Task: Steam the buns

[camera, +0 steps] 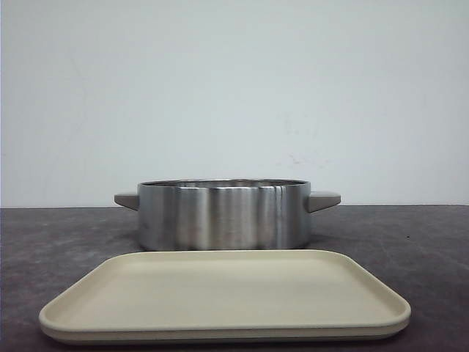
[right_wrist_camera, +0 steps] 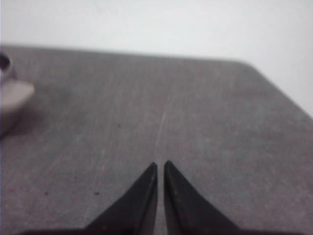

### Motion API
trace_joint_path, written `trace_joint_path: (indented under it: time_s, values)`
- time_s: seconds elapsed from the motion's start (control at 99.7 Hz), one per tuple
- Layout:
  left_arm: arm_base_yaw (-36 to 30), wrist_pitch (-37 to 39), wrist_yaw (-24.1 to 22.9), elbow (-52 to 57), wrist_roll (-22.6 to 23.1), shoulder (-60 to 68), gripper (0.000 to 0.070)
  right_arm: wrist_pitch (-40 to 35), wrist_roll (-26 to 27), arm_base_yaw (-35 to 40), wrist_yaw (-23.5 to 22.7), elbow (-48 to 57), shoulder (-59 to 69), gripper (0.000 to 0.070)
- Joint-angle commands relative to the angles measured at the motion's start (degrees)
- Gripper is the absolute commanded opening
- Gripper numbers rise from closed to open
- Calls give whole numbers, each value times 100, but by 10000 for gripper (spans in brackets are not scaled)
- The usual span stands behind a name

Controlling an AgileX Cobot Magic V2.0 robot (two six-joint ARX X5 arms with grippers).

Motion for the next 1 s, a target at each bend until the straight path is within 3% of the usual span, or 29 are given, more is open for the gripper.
trace_joint_path:
  time_s: [0.0, 0.181, 0.993]
  values:
    - [-48, 63, -7, 68, -4, 17, 6, -33, -50, 15, -9, -15, 4, 17]
    - [-48, 63, -7, 68, -4, 20, 6, -24, -63, 24, -278, -17, 4, 17]
    - [-15, 52, -13, 68, 61, -31, 6, 13, -63, 20, -275, -15, 4, 17]
